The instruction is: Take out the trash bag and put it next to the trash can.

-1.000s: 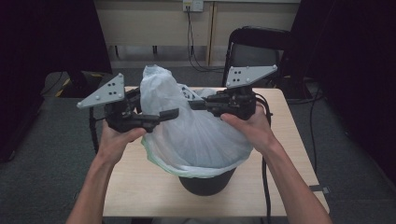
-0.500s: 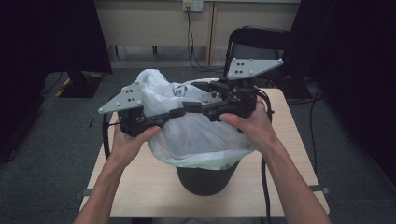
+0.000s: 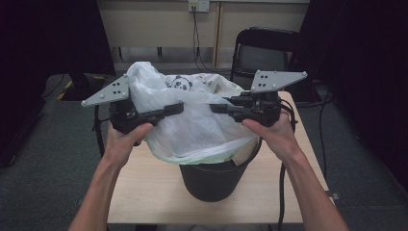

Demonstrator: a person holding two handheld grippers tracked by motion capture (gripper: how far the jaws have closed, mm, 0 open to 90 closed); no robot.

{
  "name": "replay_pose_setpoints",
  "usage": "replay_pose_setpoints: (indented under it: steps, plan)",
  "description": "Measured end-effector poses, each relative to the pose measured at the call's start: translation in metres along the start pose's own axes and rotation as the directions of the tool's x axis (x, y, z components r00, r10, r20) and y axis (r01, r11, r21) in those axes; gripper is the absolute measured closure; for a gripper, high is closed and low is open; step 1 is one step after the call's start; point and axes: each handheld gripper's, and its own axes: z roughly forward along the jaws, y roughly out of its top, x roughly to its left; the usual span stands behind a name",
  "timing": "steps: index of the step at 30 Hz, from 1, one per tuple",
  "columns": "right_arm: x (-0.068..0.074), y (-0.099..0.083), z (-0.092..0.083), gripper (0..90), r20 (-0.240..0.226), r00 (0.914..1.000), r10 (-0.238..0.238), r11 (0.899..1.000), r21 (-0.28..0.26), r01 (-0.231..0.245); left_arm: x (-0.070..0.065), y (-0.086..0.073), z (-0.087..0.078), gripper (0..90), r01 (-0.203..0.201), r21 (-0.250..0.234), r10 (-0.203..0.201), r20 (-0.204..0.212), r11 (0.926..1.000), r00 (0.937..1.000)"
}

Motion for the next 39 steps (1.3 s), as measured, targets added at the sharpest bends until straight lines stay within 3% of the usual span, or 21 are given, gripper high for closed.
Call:
replay_pose_setpoints:
  steps: [1,2,5,8,10,11,12,13,14,15,16,17,20,27,29,30,32,33,34,36,39]
  plan:
    - [0.000,0.003,0.000,88.8,-0.014,0.9999,0.004,1.000,-0.019,-0.004,-0.003,0.001,0.005,53.6,-0.017,0.026,0.017,-0.019,0.9995,0.9997]
    - [0.001,0.011,0.001,89.9,-0.043,0.9990,0.007,0.998,-0.060,-0.009,-0.005,0.002,0.009,35.5,-0.028,0.041,0.029,-0.029,0.9988,0.9991]
    - [0.005,0.021,0.003,90.0,-0.077,0.9969,0.014,0.996,-0.085,-0.020,-0.012,0.005,0.023,28.7,-0.047,0.073,0.051,-0.047,0.9963,0.9976]
    - [0.014,0.036,0.009,90.0,-0.107,0.9942,0.007,0.994,-0.110,-0.019,-0.016,0.003,0.034,27.2,-0.023,0.076,0.024,-0.023,0.9969,0.9994]
    - [0.019,0.043,0.012,90.0,-0.123,0.9924,0.008,0.992,-0.126,-0.024,-0.019,-0.001,0.039,35.1,-0.029,0.089,0.030,-0.014,0.9956,0.9994]
    - [0.023,0.044,0.015,89.8,-0.107,0.9943,-0.004,0.993,-0.119,-0.009,-0.020,-0.001,0.038,56.9,-0.038,0.097,0.040,-0.014,0.9945,0.9991]
    - [0.023,0.044,0.015,89.8,-0.107,0.9943,-0.004,0.993,-0.119,-0.009,-0.020,-0.001,0.038,56.9,-0.046,0.108,0.047,-0.007,0.9931,0.9989]
    - [0.023,0.043,0.016,84.7,-0.097,0.9953,0.000,0.992,-0.122,-0.012,-0.021,-0.001,0.036,67.3,-0.053,0.117,0.054,0.001,0.9916,0.9986]
    - [0.021,0.042,0.016,70.7,-0.086,0.9962,0.007,0.992,-0.127,-0.018,-0.021,-0.001,0.035,75.3,-0.061,0.121,0.061,0.005,0.9908,0.9981]
    - [0.018,0.039,0.014,42.1,-0.029,0.9995,0.014,0.992,-0.122,-0.018,-0.022,-0.001,0.034,82.3,-0.067,0.130,0.067,0.006,0.9893,0.9978]
    - [0.018,0.039,0.014,42.1,-0.029,0.9995,0.014,0.992,-0.122,-0.018,-0.022,-0.001,0.032,82.3,-0.073,0.134,0.073,0.005,0.9883,0.9973]
    - [0.016,0.038,0.012,31.7,-0.007,0.9997,0.023,0.992,-0.126,-0.024,-0.022,-0.001,0.030,83.4,-0.074,0.131,0.074,0.004,0.9887,0.9973]
    - [0.004,0.029,0.001,20.7,0.029,0.9986,0.044,0.988,-0.150,-0.039,-0.020,-0.001,0.023,84.5,-0.066,0.103,0.065,0.013,0.9925,0.9978]
    - [-0.005,0.014,-0.003,20.8,0.065,0.9967,0.047,0.993,-0.115,-0.040,-0.014,0.005,0.006,85.1,-0.022,-0.024,0.022,0.017,0.9995,0.9996]
    - [-0.011,0.007,0.003,19.7,-0.045,0.9920,0.118,0.985,-0.123,-0.123,-0.012,0.007,0.004,85.2,-0.015,-0.047,0.016,0.014,0.9988,0.9998]
    - [-0.012,0.004,0.006,18.2,-0.091,0.9856,0.143,0.981,-0.119,-0.153,-0.013,0.008,0.005,85.3,-0.018,-0.041,0.018,0.013,0.9990,0.9998]
    - [-0.013,0.000,0.016,14.8,-0.190,0.9645,0.183,0.973,-0.106,-0.206,-0.014,0.008,0.008,85.3,-0.028,-0.029,0.029,0.009,0.9992,0.9995]
    - [-0.012,-0.001,0.020,13.9,-0.206,0.9601,0.189,0.972,-0.101,-0.213,-0.015,0.008,0.011,85.3,-0.028,-0.027,0.028,0.017,0.9993,0.9995]
    - [-0.009,-0.001,0.027,12.3,-0.213,0.9590,0.186,0.974,-0.087,-0.209,-0.016,0.008,0.012,85.3,-0.030,-0.025,0.030,0.016,0.9992,0.9994]
    - [-0.002,0.000,0.038,9.9,-0.198,0.9675,0.157,0.985,-0.044,-0.169,-0.017,0.009,0.016,85.3,-0.036,-0.019,0.037,0.025,0.9992,0.9990]
    - [0.005,0.002,0.045,24.9,-0.184,0.9774,0.103,0.994,-0.009,-0.107,-0.017,0.010,0.015,85.2,-0.028,-0.019,0.029,0.039,0.9994,0.9988]
